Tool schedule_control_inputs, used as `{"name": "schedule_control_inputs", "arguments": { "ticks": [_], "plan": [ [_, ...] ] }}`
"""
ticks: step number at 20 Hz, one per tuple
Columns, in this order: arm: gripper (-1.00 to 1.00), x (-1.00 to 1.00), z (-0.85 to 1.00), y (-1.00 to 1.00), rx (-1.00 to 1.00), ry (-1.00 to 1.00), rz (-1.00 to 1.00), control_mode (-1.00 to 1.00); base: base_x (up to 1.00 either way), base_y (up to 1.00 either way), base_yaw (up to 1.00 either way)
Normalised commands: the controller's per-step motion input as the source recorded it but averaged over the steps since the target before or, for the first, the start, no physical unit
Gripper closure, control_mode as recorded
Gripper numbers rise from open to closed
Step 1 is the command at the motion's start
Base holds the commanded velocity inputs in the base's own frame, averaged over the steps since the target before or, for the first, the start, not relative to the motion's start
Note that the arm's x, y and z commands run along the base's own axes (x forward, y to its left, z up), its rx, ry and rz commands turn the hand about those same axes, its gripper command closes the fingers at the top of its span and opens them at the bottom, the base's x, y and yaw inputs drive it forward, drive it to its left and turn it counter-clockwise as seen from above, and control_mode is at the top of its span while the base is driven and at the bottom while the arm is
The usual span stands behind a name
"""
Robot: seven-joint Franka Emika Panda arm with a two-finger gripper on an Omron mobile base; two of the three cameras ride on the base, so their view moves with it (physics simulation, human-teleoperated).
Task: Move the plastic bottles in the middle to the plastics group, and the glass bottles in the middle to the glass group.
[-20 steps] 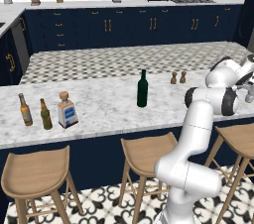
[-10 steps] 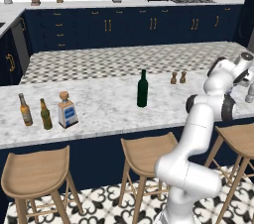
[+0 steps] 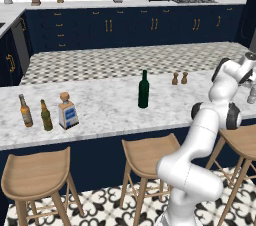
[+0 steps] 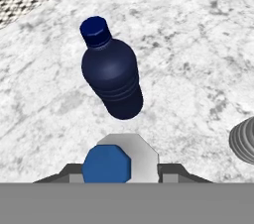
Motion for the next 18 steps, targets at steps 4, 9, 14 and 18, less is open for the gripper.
{"name": "schedule_control_inputs", "arguments": {
  "ticks": [4, 9, 14, 18],
  "plan": [
    [1.0, 0.0, -0.15, 0.0, 0.0, 0.0, 0.0, -1.0, 0.0, 0.0, 0.0],
    [-1.0, 0.0, 0.0, 0.0, 0.0, 0.0, 0.0, -1.0, 0.0, 0.0, 0.0],
    [-1.0, 0.0, 0.0, 0.0, 0.0, 0.0, 0.0, -1.0, 0.0, 0.0, 0.0],
    [-1.0, 0.0, 0.0, 0.0, 0.0, 0.0, 0.0, -1.0, 0.0, 0.0, 0.0]
  ]
}}
